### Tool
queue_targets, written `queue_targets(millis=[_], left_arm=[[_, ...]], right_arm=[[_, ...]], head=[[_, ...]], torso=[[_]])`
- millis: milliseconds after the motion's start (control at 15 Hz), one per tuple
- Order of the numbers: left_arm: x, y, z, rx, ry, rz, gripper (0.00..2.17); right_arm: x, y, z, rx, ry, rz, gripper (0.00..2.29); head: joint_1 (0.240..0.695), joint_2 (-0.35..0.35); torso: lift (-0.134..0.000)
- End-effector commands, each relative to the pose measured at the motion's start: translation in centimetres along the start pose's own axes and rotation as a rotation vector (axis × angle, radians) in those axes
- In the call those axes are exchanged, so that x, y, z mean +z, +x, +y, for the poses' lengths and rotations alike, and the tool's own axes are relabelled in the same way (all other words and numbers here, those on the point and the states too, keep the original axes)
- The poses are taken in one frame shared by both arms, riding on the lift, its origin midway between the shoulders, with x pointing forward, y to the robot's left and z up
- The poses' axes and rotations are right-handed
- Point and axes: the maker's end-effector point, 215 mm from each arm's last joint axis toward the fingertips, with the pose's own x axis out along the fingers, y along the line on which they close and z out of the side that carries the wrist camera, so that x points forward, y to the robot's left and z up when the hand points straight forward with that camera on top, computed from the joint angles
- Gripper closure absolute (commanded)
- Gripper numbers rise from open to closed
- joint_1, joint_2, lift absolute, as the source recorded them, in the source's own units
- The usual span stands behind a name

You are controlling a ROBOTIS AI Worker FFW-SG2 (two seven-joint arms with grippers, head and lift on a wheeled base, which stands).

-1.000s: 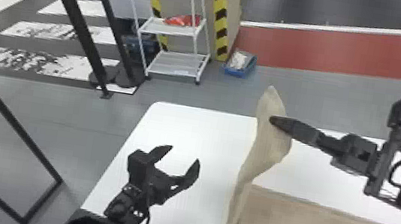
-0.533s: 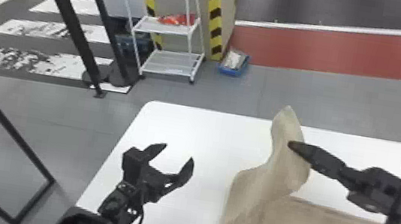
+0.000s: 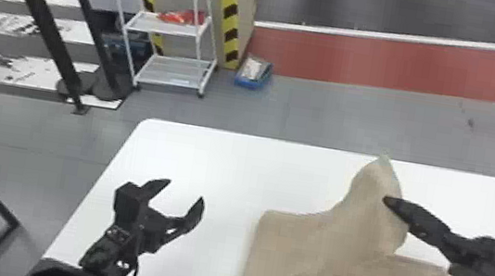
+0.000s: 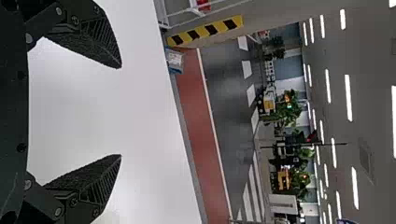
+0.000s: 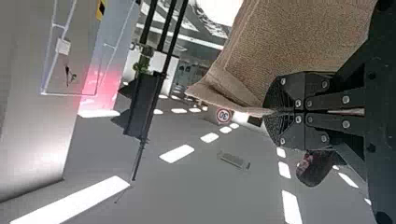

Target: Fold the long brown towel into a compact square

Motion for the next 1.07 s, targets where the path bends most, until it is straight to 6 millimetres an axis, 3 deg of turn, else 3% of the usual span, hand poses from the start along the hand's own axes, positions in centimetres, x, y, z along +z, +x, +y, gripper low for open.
queue_targets(millis=[0, 400, 600, 867, 1000], left_arm=[[-0.4, -0.2, -0.3, -0.003, 0.005, 0.011, 0.23], [-1.5, -1.0, 0.1, 0.0, 0.009, 0.028, 0.23], [-2.0, -1.3, 0.4, 0.001, 0.011, 0.039, 0.23], [-2.6, -1.3, 0.4, 0.002, 0.013, 0.057, 0.23], [-2.8, -1.4, 0.5, 0.004, 0.011, 0.061, 0.23]], right_arm=[[0.0, -2.9, -1.7, -0.053, 0.033, -0.026, 1.15], [-2.4, -9.7, -5.0, -0.193, 0.086, -0.07, 1.15], [-1.5, -12.5, -5.4, -0.243, 0.06, -0.093, 1.15], [-0.3, -14.0, -4.4, -0.253, 0.063, -0.123, 1.15], [0.6, -16.2, -5.6, -0.317, 0.022, -0.117, 1.15]], head=[[0.695, 0.15], [0.695, 0.092], [0.695, 0.062], [0.695, 0.03], [0.695, 0.02]], torso=[[0.0], [0.0], [0.0], [0.0], [0.0]])
